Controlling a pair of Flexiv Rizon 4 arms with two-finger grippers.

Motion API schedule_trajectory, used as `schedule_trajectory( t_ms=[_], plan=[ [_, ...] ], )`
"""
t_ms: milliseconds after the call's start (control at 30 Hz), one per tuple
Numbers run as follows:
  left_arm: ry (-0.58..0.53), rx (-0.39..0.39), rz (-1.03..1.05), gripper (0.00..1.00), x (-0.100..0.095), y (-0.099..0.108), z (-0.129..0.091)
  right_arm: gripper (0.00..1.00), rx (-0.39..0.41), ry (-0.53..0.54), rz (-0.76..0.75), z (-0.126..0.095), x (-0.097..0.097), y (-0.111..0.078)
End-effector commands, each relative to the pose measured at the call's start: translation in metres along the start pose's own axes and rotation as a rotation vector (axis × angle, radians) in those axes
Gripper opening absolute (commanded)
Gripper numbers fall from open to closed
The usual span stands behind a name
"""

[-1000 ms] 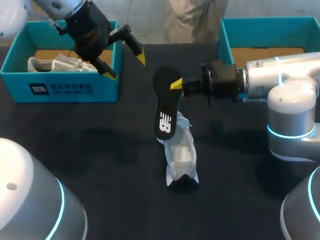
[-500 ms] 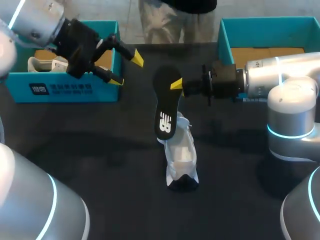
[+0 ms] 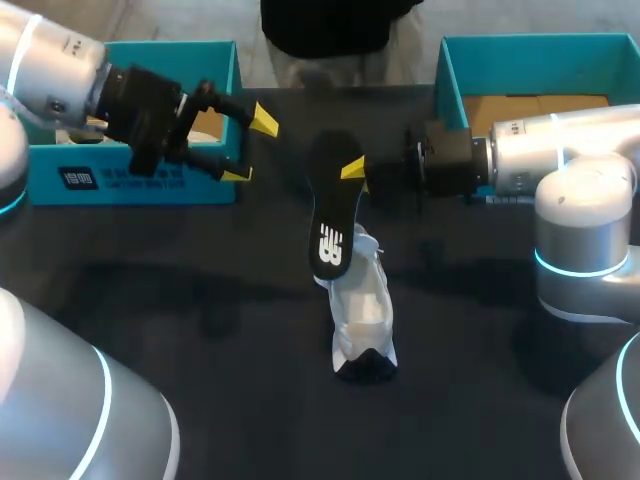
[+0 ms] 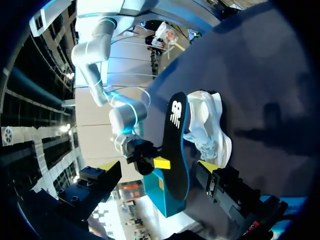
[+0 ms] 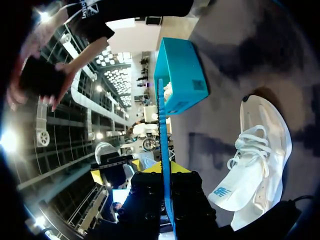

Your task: Take the shoe out of the shoebox, open the shoe tongue, remove and reinsert the insole, then place the shoe into the shoebox

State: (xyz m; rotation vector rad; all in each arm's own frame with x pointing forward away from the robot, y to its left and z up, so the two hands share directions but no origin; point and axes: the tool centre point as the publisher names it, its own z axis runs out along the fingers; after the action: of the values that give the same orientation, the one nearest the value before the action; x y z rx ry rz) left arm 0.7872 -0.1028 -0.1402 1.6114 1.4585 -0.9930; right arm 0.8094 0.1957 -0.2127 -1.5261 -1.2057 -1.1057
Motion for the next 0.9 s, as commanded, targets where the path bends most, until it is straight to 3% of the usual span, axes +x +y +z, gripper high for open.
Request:
schedule_trajectory(
  t_ms=[33, 400, 833, 900],
  plan=[
    [-0.113, 0.006, -0.005, 1.00, 0.021, 0.004, 0.006, 0.00, -0.005, 0.003, 0.011, 0.003, -0.001, 0.000],
    [-0.251, 0.005, -0.013, 1.00, 0.046, 0.007, 0.021, 0.00, -0.007, 0.055, 0.031, -0.003, 0.003, -0.005],
    [-0.366, 0.024, -0.017, 1.00, 0.051, 0.008, 0.048, 0.00, 0.001, 0.098, 0.035, 0.005, 0.005, -0.016],
    [-0.383, 0.030, -0.014, 0.93, 0.049, 0.007, 0.052, 0.00, 0.007, 0.104, 0.033, 0.007, 0.004, -0.018]
  ],
)
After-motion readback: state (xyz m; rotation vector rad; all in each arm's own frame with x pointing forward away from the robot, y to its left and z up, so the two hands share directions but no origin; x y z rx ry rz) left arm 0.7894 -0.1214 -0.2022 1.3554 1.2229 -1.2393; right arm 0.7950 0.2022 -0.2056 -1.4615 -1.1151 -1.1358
